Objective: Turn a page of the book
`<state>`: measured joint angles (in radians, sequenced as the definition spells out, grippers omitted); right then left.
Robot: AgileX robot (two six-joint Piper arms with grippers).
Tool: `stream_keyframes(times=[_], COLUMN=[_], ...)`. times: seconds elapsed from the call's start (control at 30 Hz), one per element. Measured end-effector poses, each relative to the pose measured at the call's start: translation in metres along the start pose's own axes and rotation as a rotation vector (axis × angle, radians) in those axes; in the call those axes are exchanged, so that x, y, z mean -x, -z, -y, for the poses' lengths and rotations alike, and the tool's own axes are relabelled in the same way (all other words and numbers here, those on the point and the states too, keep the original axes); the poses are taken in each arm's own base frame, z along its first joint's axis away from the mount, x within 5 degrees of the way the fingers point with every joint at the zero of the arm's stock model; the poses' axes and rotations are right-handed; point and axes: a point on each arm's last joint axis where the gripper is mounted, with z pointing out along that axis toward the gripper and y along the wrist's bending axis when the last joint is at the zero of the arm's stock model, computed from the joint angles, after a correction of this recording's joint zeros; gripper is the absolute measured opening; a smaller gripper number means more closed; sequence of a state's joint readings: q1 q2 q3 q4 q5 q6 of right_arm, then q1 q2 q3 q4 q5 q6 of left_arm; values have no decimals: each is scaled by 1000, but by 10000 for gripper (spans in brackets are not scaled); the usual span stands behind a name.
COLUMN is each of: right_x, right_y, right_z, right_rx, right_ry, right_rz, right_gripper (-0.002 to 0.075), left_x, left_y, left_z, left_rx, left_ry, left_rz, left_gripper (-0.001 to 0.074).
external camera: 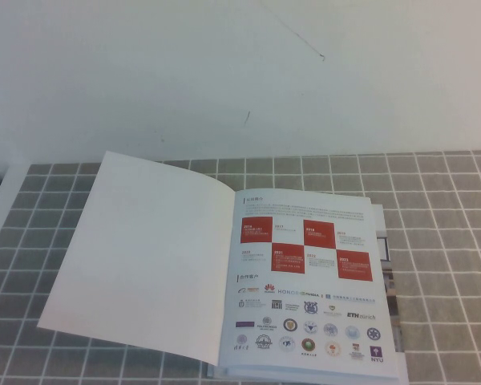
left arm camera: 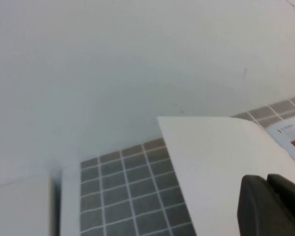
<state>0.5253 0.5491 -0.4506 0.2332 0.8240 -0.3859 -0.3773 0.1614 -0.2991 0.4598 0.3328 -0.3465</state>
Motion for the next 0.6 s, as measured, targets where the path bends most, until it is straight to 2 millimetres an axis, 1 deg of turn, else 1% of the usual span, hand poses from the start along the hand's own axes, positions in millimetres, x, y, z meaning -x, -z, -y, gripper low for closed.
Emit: stream_keyframes(times=[0.13, 0.23, 0.3, 0.5, 0.6], right_x=[0, 0, 0, 0, 0], right_y=[0, 0, 0, 0, 0], right_z=[0, 0, 0, 0, 0], right_rx=[3, 3, 3, 5, 5], right_ry=[-2, -2, -2, -4, -4], right_rz=[0, 0, 0, 0, 0], right_gripper=[-1, -1, -1, -1, -1], left_x=[0, -5, -11, -30, -44], left_y=[11, 19, 22, 16, 8], left_z=[-7, -11, -10, -1, 5], left_rx=[106, 190, 210, 146, 93], left_ry=[16, 51, 106, 252, 220], left_rz=[36, 32, 28, -31, -38], left_gripper=[-4, -4, -4, -4, -4])
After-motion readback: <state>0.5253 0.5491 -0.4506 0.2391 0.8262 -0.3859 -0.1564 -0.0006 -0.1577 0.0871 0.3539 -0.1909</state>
